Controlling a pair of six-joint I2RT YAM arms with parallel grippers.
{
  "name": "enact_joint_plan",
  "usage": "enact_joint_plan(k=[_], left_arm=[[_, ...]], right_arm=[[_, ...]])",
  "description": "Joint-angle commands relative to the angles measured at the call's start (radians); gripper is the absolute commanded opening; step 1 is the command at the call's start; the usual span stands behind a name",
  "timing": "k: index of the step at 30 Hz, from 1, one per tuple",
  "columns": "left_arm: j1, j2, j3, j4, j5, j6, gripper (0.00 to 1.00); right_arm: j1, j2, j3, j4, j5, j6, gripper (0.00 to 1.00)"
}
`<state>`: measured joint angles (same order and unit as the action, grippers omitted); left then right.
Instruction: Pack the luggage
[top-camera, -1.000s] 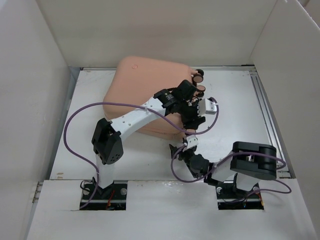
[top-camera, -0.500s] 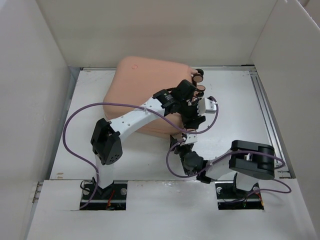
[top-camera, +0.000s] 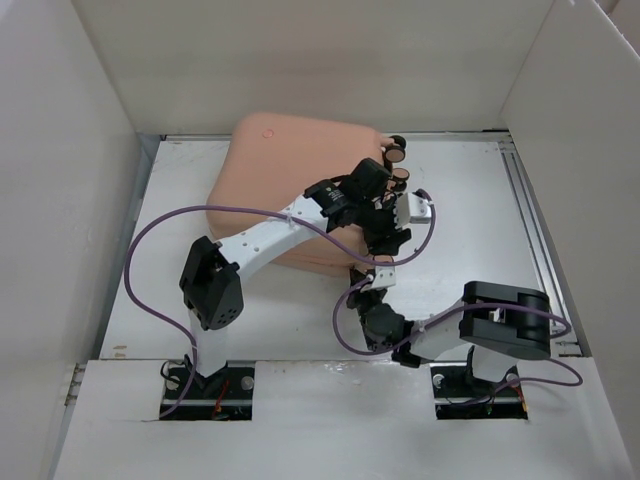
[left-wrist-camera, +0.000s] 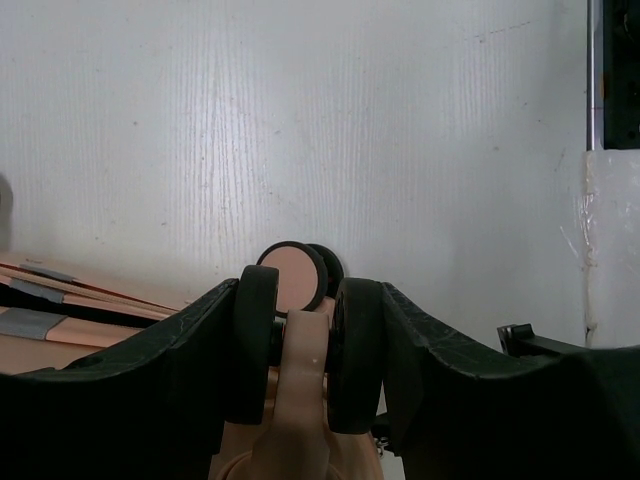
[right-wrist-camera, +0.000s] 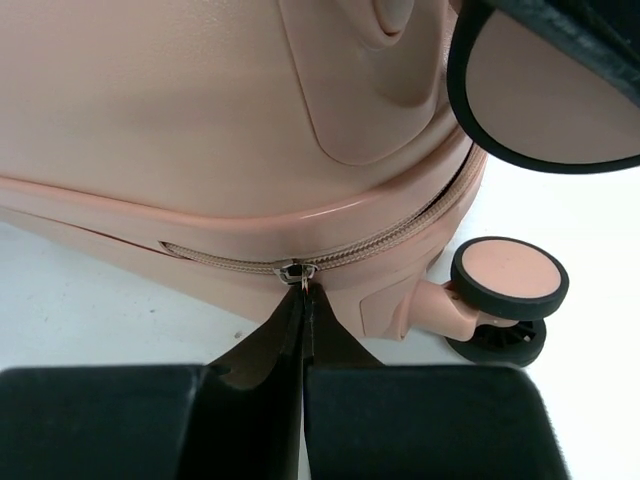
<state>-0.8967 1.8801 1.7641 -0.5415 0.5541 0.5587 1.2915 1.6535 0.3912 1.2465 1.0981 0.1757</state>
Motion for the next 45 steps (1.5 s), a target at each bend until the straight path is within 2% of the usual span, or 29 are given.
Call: enact_joint_plan(k=[1,4,9,11,12,13,15,16,17,19,20,22,24,27,33,36,40,43,45], left_arm=[[-0.004,-0.154,0.028,0.132,0.102,-0.143,0.0],[-0.004,-0.154,0.028,0.132,0.102,-0.143,0.0],[-0.004,-0.154,0.018,0.095,0.093,-0.112,0.0],[-0.004,-0.154,0.027,0.086,0.093,-0.112,0.0],[-0.004,-0.154,0.028,0.057,0.093,-0.103,0.0],[-0.004,-0.154,0.028,0.048,0.093,-0.103,0.0],[-0.004,-0.154,0.028,0.038,0.093,-0.103,0.0],[-0.004,-0.154,0.028,0.028,0.084,-0.103,0.0],[-0.004,-0.154,0.028,0.019,0.084,-0.103,0.0],[-0.004,-0.154,0.038,-0.014,0.093,-0.092,0.0],[-0.004,-0.154,0.038,-0.014,0.093,-0.092,0.0],[-0.004,-0.165,0.038,-0.029,0.093,-0.068,0.0],[-0.004,-0.177,0.028,-0.06,0.093,-0.054,0.0],[-0.004,-0.19,0.005,-0.09,0.084,-0.03,0.0],[-0.048,-0.272,-0.132,-0.115,0.043,0.023,0.0],[-0.067,-0.312,-0.205,-0.138,0.02,0.072,0.0],[-0.091,-0.338,-0.27,-0.169,-0.002,0.113,0.0],[-0.114,-0.372,-0.308,-0.21,-0.025,0.174,0.0],[-0.13,-0.41,-0.353,-0.267,-0.034,0.217,0.0]], right_arm=[[-0.012,-0.049,0.066,-0.011,-0.071,0.024,0.0],[-0.012,-0.075,0.078,-0.081,-0.147,-0.002,0.0],[-0.023,-0.109,-0.085,0.051,-0.107,0.048,0.0],[-0.05,-0.178,-0.115,-0.033,-0.093,0.154,0.0],[-0.082,-0.208,-0.106,-0.106,-0.102,0.197,0.0],[-0.102,-0.268,-0.091,-0.29,-0.119,0.27,0.0],[-0.158,-0.308,-0.075,-0.387,-0.164,0.297,0.0],[-0.172,-0.32,-0.115,-0.371,-0.164,0.306,0.0],[-0.19,-0.34,-0.147,-0.258,-0.179,0.306,0.0],[-0.257,-0.356,-0.228,-0.147,-0.214,0.306,0.0],[-0.277,-0.38,-0.238,-0.128,-0.234,0.306,0.0],[-0.322,-0.411,-0.238,-0.194,-0.298,0.315,0.0],[-0.412,-0.434,-0.247,-0.214,-0.38,0.315,0.0],[-0.544,-0.434,-0.27,-0.127,-0.535,0.291,0.0],[-0.789,-0.411,-0.218,-0.142,-0.781,0.252,0.0],[-0.853,-0.379,-0.144,-0.214,-0.868,0.194,0.0],[-0.987,-0.262,-0.06,-0.184,-1.016,0.173,0.0],[-1.026,-0.17,-0.008,-0.148,-1.11,0.173,0.0],[-1.044,-0.15,0.038,-0.188,-1.1,0.173,0.0]])
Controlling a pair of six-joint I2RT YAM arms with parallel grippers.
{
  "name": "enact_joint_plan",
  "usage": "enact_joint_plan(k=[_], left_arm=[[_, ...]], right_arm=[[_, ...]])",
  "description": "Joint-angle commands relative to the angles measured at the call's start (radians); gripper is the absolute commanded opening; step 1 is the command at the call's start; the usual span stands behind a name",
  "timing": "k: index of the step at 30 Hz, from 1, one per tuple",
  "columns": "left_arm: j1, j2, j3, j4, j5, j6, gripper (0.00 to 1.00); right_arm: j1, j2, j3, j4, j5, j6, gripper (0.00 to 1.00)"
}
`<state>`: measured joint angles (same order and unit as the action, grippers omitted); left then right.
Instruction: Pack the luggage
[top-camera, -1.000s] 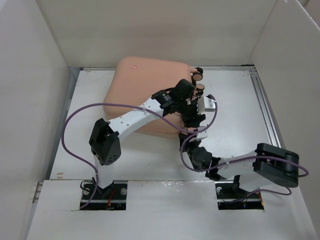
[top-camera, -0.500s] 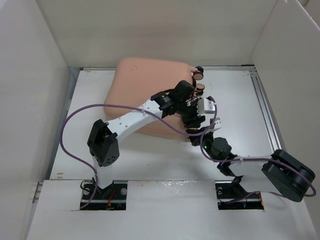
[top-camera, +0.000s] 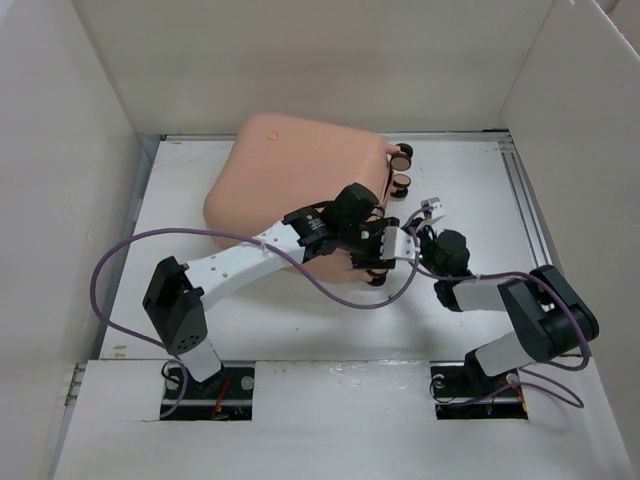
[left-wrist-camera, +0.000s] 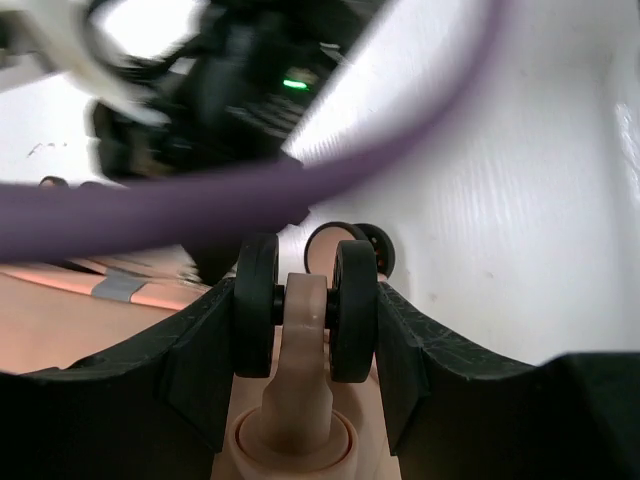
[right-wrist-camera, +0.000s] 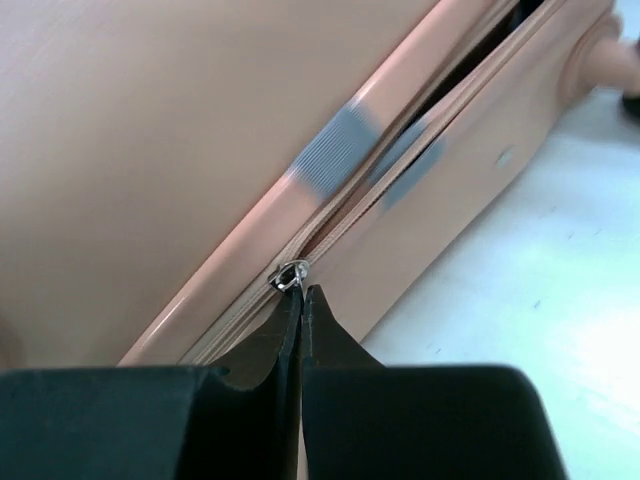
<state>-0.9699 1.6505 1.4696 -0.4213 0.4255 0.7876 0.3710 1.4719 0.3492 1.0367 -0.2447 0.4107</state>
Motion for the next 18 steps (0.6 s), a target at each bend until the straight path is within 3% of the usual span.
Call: enact_joint_plan(k=[1,4,8,12,18], left_arm=[[-0.068,-0.195,-0.071,-0.411,0.094,0.014,0.0],[-0.069,-0.242,-0.094,-0.543,0.094,0.125,0.0],[-0.116,-0.317,-0.164,-0.691,0.104,0.205,0.0],[-0.177,-0.423,-0.307,-0.705,0.021,0.206,0.0],[-0.178,-0.558,-0.456,-0.705,-0.027,0.22,0.0]], right_arm=[[-0.124,0.031,0.089,0.002,0.266,-0.062,0.0],[-0.144,0.022,0.089,-0.04,0.389,-0.027,0.0],[-0.195,0.044,0.117,-0.064,0.349,-0.015,0.0],[-0.195,0.044,0.114,-0.084,0.395,0.003,0.0],[-0.251,-0.004,0.019,-0.046,0.458,0.094,0.0]])
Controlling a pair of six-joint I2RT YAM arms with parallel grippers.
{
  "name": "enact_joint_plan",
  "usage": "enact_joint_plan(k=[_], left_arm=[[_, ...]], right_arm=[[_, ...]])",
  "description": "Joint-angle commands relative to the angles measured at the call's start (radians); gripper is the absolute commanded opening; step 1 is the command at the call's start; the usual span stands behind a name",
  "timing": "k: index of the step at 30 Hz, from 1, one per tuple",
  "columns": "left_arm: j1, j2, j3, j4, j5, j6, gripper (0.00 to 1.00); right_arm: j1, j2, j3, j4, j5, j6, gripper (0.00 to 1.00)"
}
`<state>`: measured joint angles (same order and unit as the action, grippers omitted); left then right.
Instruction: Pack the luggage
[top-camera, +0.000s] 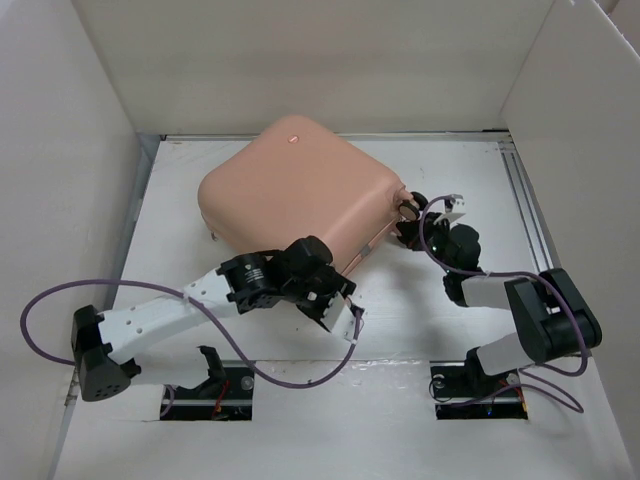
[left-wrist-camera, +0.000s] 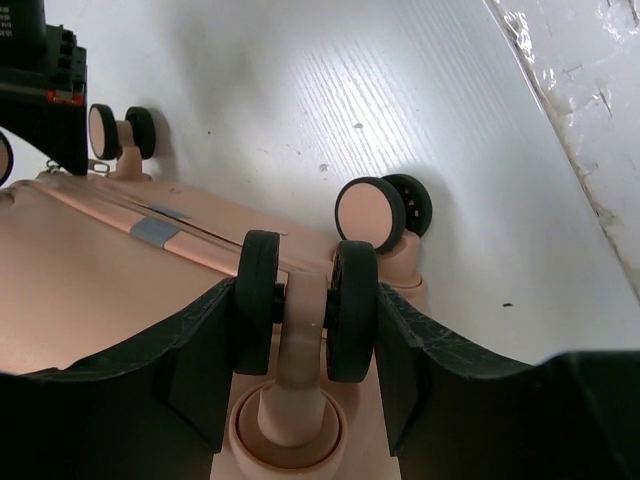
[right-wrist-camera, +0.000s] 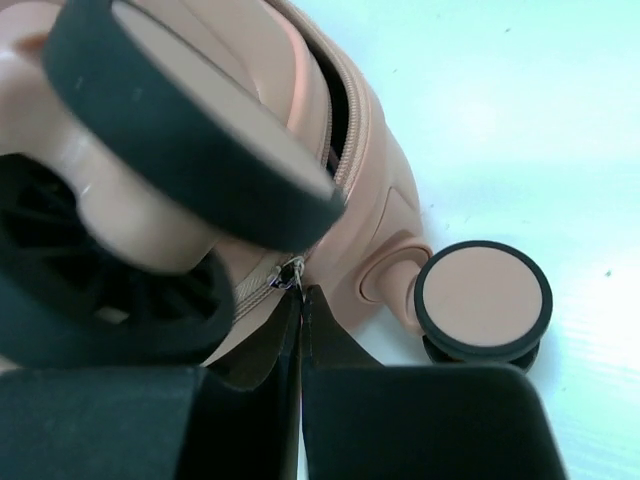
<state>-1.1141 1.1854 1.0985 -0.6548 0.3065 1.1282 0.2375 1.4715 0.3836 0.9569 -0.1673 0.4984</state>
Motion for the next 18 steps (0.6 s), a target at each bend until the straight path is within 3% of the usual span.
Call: enact_joint_plan(k=[1,7,11,14,18], left_arm=[[-0.033,-0.093,-0.097,-0.471,0.092,-0.12,0.0],[-0.033,-0.112,-0.14,-0.471,0.069,-0.11,0.0],[-0.033,-0.133,-0.184,-0.462,0.036,-0.087,0.0],[-0.033,-0.162,-0.23,-0.447,-0.01,-0.077,0.0],[-0.033,-0.211,-0.278,-0.436,-0.035,-0.054,0.0]], right_arm=[[-0.135,-0.004,-0.015,0.049,0.332,0.006,0.0],[-0.246,-0.045,0.041,0.088,0.224,0.069,0.0],[-0.317,0.007,0.233,-0.041,0.02,-0.108,0.0],[-0.354,0.128,0.374,0.008,-0.203,-0.179,0.0],[-0.388,0.303,0.602,-0.079,-0.698,-0.289,0.0]])
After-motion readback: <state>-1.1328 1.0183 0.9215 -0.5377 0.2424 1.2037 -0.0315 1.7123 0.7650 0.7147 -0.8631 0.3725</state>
